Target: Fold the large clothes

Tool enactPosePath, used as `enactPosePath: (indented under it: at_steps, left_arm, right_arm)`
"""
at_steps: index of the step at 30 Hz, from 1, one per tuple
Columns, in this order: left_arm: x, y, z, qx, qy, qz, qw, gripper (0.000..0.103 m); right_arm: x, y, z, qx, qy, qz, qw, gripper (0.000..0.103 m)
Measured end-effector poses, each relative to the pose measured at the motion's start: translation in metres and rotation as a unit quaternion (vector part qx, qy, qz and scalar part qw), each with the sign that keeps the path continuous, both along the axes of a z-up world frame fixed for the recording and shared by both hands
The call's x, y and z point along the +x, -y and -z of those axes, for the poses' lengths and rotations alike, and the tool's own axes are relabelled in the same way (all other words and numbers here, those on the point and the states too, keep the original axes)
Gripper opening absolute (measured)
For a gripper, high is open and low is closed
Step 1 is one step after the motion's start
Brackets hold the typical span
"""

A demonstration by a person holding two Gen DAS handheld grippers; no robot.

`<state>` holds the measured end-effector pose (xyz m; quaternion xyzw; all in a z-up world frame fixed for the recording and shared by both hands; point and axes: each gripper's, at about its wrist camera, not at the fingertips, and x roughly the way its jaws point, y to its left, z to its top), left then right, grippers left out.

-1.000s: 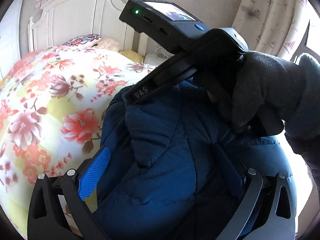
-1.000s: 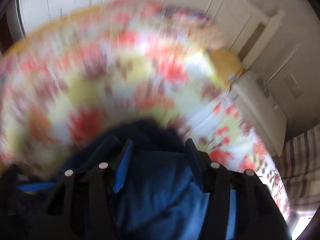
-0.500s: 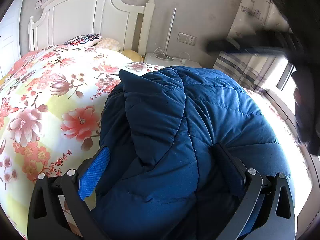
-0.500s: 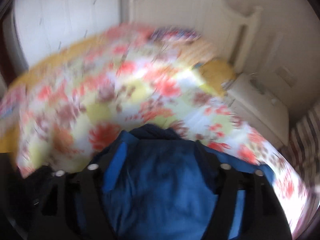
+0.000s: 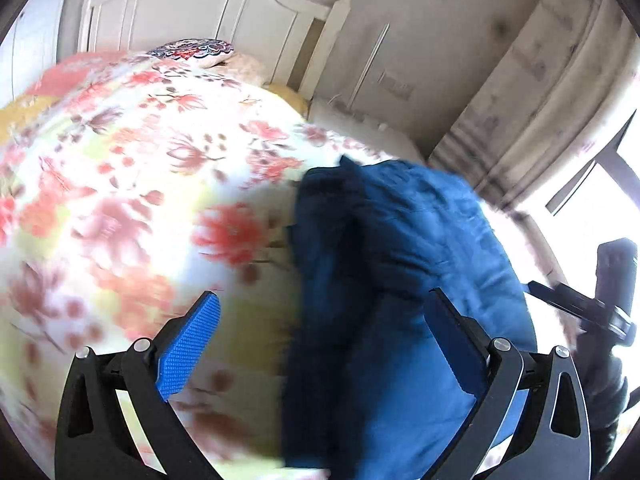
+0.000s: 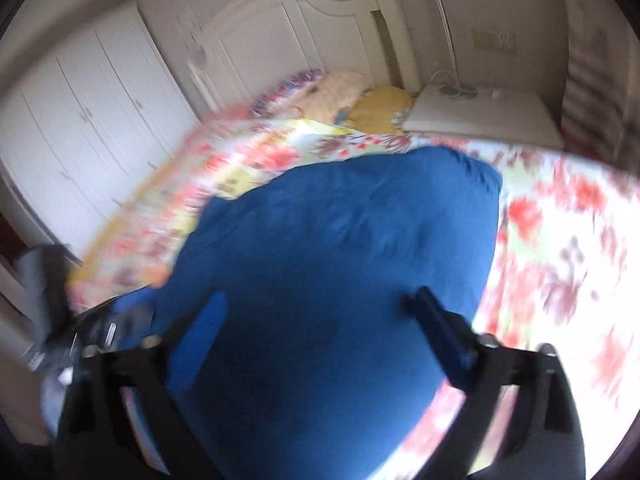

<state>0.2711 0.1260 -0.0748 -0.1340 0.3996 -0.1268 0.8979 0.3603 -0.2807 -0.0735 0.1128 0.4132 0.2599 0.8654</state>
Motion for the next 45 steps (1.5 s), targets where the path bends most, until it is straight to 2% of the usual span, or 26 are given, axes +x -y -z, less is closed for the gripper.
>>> enactPosePath:
  at_steps: [1, 2, 5, 8, 9, 13, 14, 15, 16, 17, 18, 20, 23, 25, 27, 30, 33, 36, 37, 39, 40, 41, 42, 43, 44, 45]
  left_arm:
    - [0.004, -0.002, 0.003, 0.004, -0.016, 0.013, 0.9998, 0.098]
    - [0.013, -0.002, 0.012, -0.009, -0.051, 0.039, 0.9979, 0.098]
    - [0.032, -0.013, 0.043, -0.093, -0.121, 0.073, 0.9856, 0.099]
    - [0.043, -0.018, 0.067, -0.158, -0.16, 0.091, 0.97, 0.099]
    - [0.044, -0.017, 0.072, -0.173, -0.166, 0.096, 0.9661, 0.099]
    - [0.043, -0.012, 0.074, -0.183, -0.16, 0.109, 0.9638, 0.098]
    - [0.042, -0.01, 0.075, -0.194, -0.161, 0.114, 0.961, 0.097]
    - [0.042, -0.006, 0.077, -0.214, -0.165, 0.122, 0.9551, 0.092]
    - [0.04, -0.002, 0.079, -0.24, -0.164, 0.13, 0.948, 0.078]
    - [0.036, 0.005, 0.075, -0.236, -0.15, 0.128, 0.9514, 0.067]
    - [0.034, 0.011, 0.068, -0.226, -0.131, 0.129, 0.9566, 0.064]
    - [0.034, 0.025, 0.053, -0.211, -0.106, 0.126, 0.9635, 0.055]
    - [0.058, 0.057, 0.035, -0.196, -0.074, 0.129, 0.9693, 0.05]
    - [0.085, 0.079, 0.032, -0.204, -0.073, 0.135, 0.967, 0.05]
    - [0.115, 0.109, 0.032, -0.195, -0.068, 0.134, 0.9691, 0.049]
    - [0.151, 0.146, 0.038, -0.155, -0.07, 0.123, 0.9778, 0.049]
    - [0.153, 0.18, 0.032, -0.089, -0.036, 0.112, 0.989, 0.049]
    - [0.142, 0.192, 0.023, -0.031, -0.02, 0.091, 0.9952, 0.05]
    - [0.141, 0.193, 0.023, -0.016, -0.015, 0.087, 0.996, 0.051]
    - [0.126, 0.188, 0.015, 0.045, 0.011, 0.065, 0.9968, 0.056]
    - [0.12, 0.192, 0.007, 0.074, 0.031, 0.051, 0.9955, 0.06]
    - [0.11, 0.193, -0.002, 0.096, 0.052, 0.04, 0.9932, 0.068]
    - [0.101, 0.191, -0.009, 0.111, 0.072, 0.029, 0.9908, 0.076]
    - [0.092, 0.189, -0.016, 0.118, 0.09, 0.02, 0.9887, 0.087]
    - [0.081, 0.185, -0.023, 0.124, 0.107, 0.01, 0.9864, 0.09]
    - [0.076, 0.184, -0.027, 0.128, 0.113, 0.006, 0.9854, 0.093]
  right_arm:
    - [-0.012, 0.012, 0.004, 0.023, -0.007, 0.004, 1.0, 0.1]
    - [-0.021, 0.021, 0.01, 0.04, -0.016, 0.008, 0.999, 0.1]
    - [-0.037, 0.038, 0.036, 0.076, -0.071, 0.031, 0.994, 0.1]
    - [-0.043, 0.035, 0.058, 0.119, -0.112, 0.012, 0.987, 0.1]
    - [-0.044, 0.033, 0.063, 0.121, -0.118, 0.006, 0.986, 0.1]
    - [-0.037, 0.024, 0.078, 0.145, -0.137, 0.002, 0.98, 0.101]
    - [-0.035, 0.021, 0.08, 0.146, -0.139, 0.0, 0.979, 0.101]
    - [-0.032, 0.019, 0.081, 0.147, -0.142, -0.004, 0.979, 0.101]
    - [-0.032, 0.018, 0.081, 0.147, -0.139, -0.008, 0.979, 0.101]
    - [-0.033, 0.015, 0.081, 0.146, -0.13, -0.012, 0.981, 0.101]
    - [-0.038, 0.016, 0.08, 0.141, -0.116, -0.015, 0.983, 0.097]
    - [-0.05, 0.018, 0.074, 0.123, -0.067, -0.01, 0.99, 0.077]
    - [-0.058, 0.024, 0.063, 0.099, -0.012, 0.003, 0.995, 0.067]
    - [-0.049, 0.038, 0.05, 0.079, 0.017, 0.015, 0.997, 0.065]
    - [-0.033, 0.057, 0.038, 0.067, 0.035, 0.033, 0.997, 0.065]
    - [0.003, 0.093, 0.029, 0.047, 0.035, 0.051, 0.997, 0.065]
    - [0.04, 0.127, 0.041, 0.02, -0.003, 0.054, 0.998, 0.065]
    - [0.056, 0.165, 0.064, 0.07, -0.029, 0.056, 0.996, 0.069]
    - [0.054, 0.169, 0.07, 0.076, -0.027, 0.06, 0.995, 0.071]
    - [0.046, 0.172, 0.072, 0.084, -0.025, 0.072, 0.994, 0.076]
    - [0.039, 0.174, 0.069, 0.074, -0.025, 0.089, 0.993, 0.084]
    - [0.037, 0.173, 0.062, 0.053, -0.025, 0.108, 0.992, 0.092]
    - [0.032, 0.17, 0.053, 0.022, -0.019, 0.131, 0.991, 0.093]
    - [0.027, 0.164, 0.033, -0.029, 0.004, 0.166, 0.986, 0.093]
    - [0.017, 0.157, 0.02, -0.055, 0.03, 0.184, 0.981, 0.094]
    - [0.001, 0.142, 0.001, -0.062, 0.066, 0.178, 0.98, 0.094]
